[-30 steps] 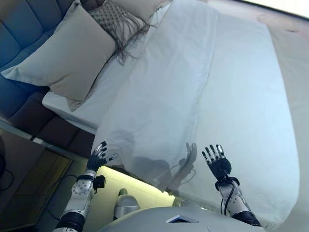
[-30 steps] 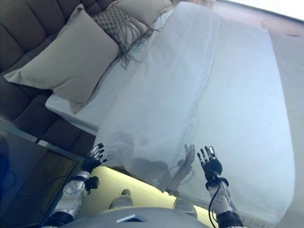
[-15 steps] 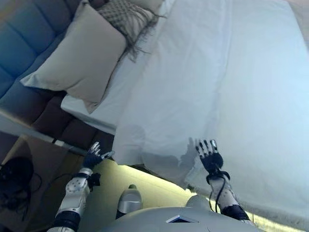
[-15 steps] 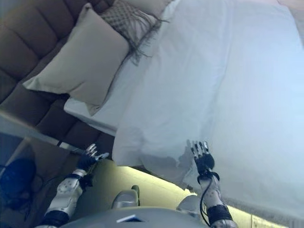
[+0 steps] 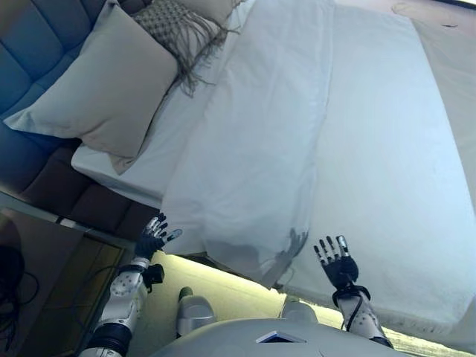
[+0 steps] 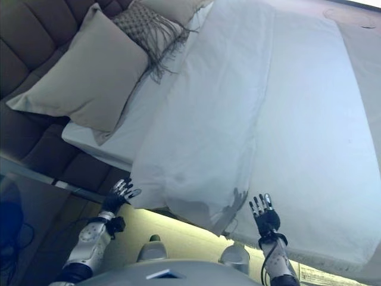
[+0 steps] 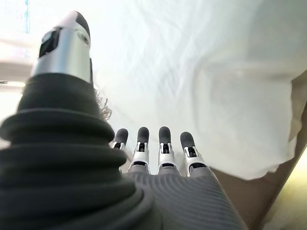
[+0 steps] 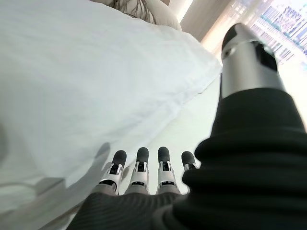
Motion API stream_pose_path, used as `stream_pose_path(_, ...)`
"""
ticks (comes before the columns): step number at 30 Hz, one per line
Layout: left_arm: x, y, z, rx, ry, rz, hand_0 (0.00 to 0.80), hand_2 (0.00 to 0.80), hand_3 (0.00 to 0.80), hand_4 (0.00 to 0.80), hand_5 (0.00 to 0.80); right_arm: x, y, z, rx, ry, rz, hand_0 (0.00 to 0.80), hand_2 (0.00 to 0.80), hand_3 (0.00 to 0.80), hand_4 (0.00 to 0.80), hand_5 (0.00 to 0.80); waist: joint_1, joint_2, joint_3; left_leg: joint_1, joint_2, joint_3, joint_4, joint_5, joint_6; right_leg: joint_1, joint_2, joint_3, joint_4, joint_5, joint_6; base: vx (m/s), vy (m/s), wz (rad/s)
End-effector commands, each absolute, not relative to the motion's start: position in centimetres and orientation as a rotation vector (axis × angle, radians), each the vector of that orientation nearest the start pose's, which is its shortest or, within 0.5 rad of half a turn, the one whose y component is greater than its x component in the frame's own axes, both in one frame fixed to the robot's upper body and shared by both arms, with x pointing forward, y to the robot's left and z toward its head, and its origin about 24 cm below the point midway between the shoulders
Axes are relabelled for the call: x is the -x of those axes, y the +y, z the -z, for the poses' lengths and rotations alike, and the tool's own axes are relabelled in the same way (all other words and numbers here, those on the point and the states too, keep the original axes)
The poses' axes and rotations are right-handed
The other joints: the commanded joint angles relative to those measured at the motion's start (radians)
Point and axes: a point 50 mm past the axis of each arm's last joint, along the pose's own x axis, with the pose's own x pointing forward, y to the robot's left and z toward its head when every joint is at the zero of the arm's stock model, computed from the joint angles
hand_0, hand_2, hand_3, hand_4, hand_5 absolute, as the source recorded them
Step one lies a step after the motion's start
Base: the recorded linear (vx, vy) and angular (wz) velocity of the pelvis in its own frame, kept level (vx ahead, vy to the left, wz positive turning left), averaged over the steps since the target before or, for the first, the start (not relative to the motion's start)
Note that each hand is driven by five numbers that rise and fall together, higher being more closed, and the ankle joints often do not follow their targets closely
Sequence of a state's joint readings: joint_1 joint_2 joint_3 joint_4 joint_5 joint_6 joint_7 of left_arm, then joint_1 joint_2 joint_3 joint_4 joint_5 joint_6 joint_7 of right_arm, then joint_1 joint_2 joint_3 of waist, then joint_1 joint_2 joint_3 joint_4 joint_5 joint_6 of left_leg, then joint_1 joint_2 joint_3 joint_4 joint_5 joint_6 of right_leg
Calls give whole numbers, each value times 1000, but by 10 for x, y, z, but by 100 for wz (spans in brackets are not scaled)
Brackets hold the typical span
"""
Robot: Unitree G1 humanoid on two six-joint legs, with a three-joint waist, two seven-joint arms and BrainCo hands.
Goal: Make the bed neatly
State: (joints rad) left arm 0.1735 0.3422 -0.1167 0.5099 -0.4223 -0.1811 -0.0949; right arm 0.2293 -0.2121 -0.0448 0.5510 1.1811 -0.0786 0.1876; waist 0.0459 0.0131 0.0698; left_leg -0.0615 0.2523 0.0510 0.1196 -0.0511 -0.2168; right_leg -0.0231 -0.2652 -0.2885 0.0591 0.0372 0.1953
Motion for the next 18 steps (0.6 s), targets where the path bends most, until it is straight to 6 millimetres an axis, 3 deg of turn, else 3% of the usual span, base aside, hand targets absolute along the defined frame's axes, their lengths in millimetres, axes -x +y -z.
stream_pose_path(1,-170,239,78,160,503,-78,0,0,0,0,0,-163,-245,73,-946,281,368,0,0,0,0,0,20,-6,7,-90,41,-6,2,147,41,44,-75,37,67,-39,38,95,160,-2)
stream_pose_path(4,-170,236,87,271,538,-101,0,0,0,0,0,-172,-241,72,-950,286,349,0,0,0,0,0,20,-14,24,-155,50,-4,41,147,33,16,-83,46,76,-40,45,-50,108,-7)
stream_pose_path(8,-222,240,60,221,389,-116,0,0,0,0,0,-212,-235,52,-982,173,287,0,0,0,0,0,30,-38,116,-308,61,-34,71,166,19,-77,-80,35,72,-14,49,-384,10,4)
stream_pose_path(11,-244,239,45,237,314,-133,0,0,0,0,0,-225,-231,42,-986,121,257,0,0,0,0,0,30,-53,163,-378,67,-47,77,185,14,-122,-79,26,65,8,51,-232,14,1)
stream_pose_path(15,-257,231,38,344,275,-122,0,0,0,0,0,-233,-233,36,-991,74,252,0,0,0,0,0,36,-69,196,-453,69,-54,109,194,13,-156,-76,11,58,24,48,-116,36,5)
stream_pose_path(18,-254,223,49,544,313,-120,0,0,0,0,0,-237,-236,31,-993,35,256,0,0,0,0,0,46,-78,208,-517,66,-71,151,195,10,-179,-78,3,59,30,46,-61,12,10)
